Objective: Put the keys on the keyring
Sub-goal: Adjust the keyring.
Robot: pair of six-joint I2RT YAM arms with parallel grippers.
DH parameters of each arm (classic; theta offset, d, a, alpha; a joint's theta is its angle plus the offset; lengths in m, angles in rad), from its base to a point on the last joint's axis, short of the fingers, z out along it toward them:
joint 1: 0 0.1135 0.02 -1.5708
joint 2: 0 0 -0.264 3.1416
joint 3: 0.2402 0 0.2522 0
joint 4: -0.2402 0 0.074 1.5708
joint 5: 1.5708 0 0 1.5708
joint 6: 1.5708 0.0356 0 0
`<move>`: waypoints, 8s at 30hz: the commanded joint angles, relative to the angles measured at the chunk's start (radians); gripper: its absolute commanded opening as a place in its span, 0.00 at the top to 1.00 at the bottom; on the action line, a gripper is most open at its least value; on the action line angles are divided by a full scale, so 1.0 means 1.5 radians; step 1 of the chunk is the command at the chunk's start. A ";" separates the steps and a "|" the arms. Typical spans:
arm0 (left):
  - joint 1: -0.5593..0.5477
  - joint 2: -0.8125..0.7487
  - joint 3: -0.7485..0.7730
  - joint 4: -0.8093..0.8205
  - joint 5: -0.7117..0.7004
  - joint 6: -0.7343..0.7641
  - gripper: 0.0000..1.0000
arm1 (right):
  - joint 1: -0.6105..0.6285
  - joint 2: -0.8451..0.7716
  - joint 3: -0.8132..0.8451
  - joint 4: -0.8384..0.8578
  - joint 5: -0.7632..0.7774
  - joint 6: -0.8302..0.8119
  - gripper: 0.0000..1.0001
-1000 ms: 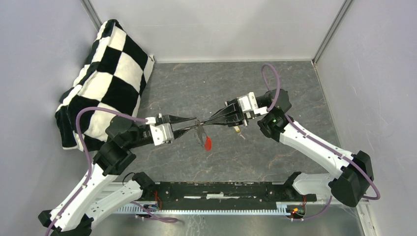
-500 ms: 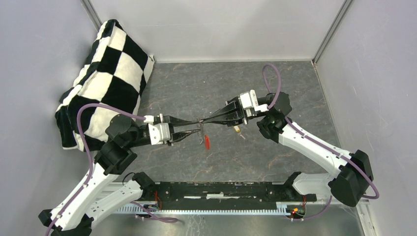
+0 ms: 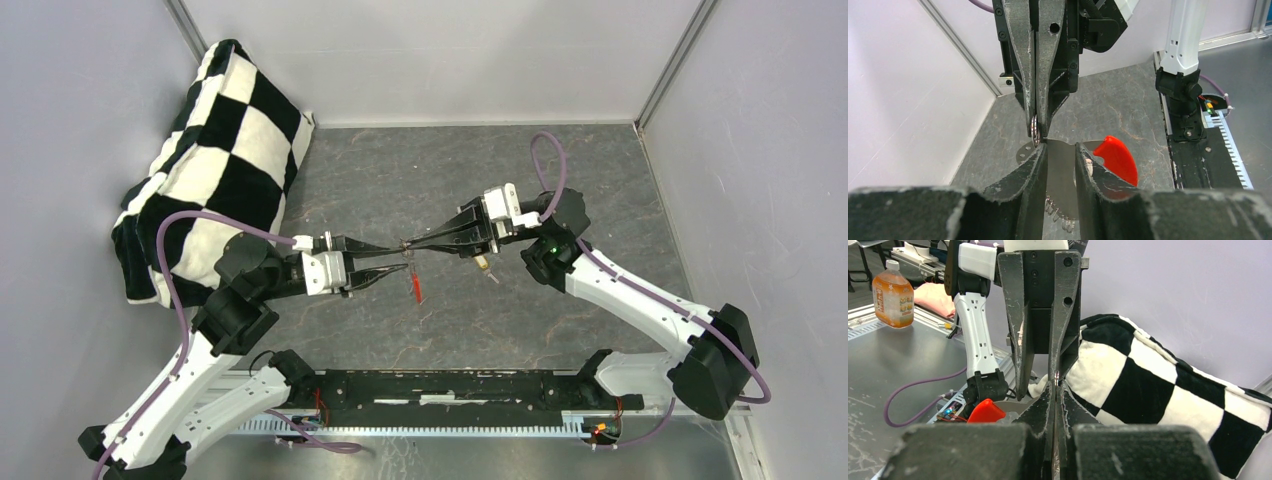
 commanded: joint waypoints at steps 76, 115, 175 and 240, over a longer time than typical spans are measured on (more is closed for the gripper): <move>-0.001 0.007 0.003 0.049 -0.157 -0.245 0.70 | 0.030 -0.024 -0.083 0.116 -0.006 0.050 0.99; -0.001 -0.015 0.042 -0.034 -0.089 -0.146 0.60 | -0.001 -0.008 -0.088 0.260 -0.019 0.186 0.99; -0.001 -0.024 -0.054 0.050 -0.031 -0.190 0.69 | 0.003 0.015 -0.097 0.261 0.055 0.202 0.99; 0.001 -0.002 -0.077 -0.079 -0.114 -0.140 0.98 | -0.058 -0.145 -0.058 -0.497 0.273 -0.148 0.02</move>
